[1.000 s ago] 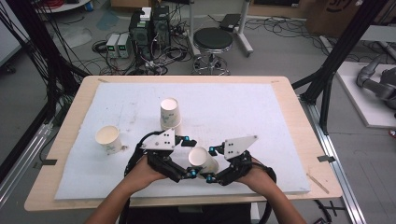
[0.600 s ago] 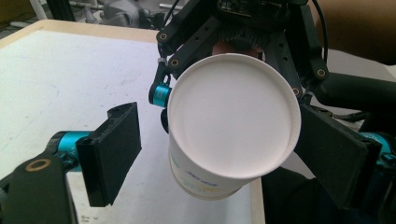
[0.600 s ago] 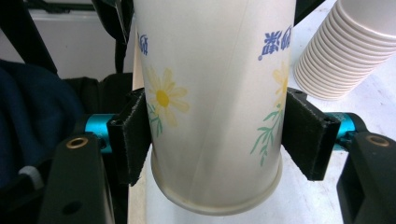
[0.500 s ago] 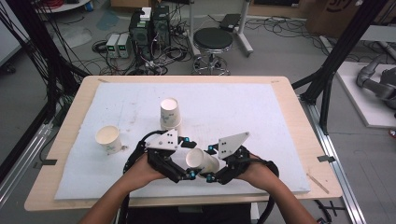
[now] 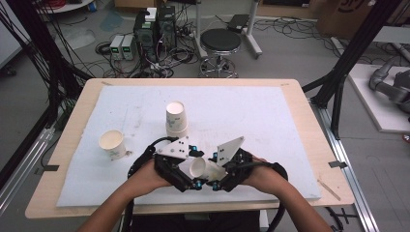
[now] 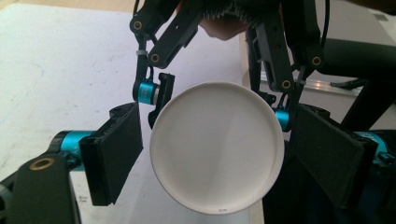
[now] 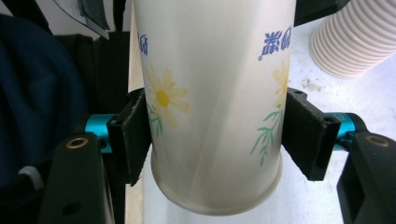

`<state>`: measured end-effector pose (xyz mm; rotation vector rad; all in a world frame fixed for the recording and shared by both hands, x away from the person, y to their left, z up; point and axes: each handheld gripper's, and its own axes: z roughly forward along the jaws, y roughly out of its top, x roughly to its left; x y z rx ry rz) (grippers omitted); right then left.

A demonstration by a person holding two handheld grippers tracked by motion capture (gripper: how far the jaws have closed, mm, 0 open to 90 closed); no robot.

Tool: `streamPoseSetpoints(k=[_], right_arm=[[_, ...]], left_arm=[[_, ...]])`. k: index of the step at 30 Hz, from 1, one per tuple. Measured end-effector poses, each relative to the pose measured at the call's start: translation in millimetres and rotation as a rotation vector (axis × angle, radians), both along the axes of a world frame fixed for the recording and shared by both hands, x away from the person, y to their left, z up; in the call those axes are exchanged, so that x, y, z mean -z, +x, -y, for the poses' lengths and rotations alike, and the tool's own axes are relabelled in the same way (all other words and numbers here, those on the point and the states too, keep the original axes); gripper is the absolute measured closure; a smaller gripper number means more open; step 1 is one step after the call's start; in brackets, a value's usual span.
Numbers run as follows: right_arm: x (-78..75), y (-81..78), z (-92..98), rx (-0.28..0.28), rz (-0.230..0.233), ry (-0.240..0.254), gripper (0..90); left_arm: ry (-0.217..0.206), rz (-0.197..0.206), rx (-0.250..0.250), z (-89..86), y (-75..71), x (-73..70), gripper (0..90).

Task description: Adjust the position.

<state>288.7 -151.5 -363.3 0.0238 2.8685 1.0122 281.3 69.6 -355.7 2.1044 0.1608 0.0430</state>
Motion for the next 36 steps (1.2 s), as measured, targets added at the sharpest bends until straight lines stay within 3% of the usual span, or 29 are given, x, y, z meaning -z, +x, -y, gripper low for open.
streamPoseSetpoints(k=[4, 12, 19, 26, 30, 32, 36], right_arm=[[-0.5, -1.1, -3.8, -0.009, 0.004, -0.051, 31.6], [-0.6, -4.9, -9.8, -0.029, 0.004, -0.099, 31.4], [0.2, -6.6, -13.2, -0.042, 0.001, -0.128, 31.5], [1.4, -6.6, -13.8, -0.04, -0.007, -0.137, 30.8], [0.5, -5.1, -11.1, -0.021, -0.009, -0.107, 26.6], [-1.5, -3.9, -7.4, -0.003, -0.004, -0.063, 21.7], [-7.7, -2.0, 2.1, 0.022, -0.008, 0.01, 21.5]], left_arm=[[0.027, -0.011, 0.013, 1.5, 0.4, 1.8, 17.8], [0.067, -0.03, 0.025, 4.8, 0.7, 6.1, 23.0], [0.087, -0.035, 0.055, 6.2, 0.8, 7.6, 32.2], [0.084, -0.029, 0.052, 6.2, 1.4, 8.4, 34.6], [0.074, -0.019, 0.04, 4.5, 1.2, 9.0, 35.4], [0.066, -0.022, 0.038, 2.0, 1.8, 9.3, 36.0], [0.027, -0.03, 0.024, -4.3, 2.5, 9.7, 36.4]])
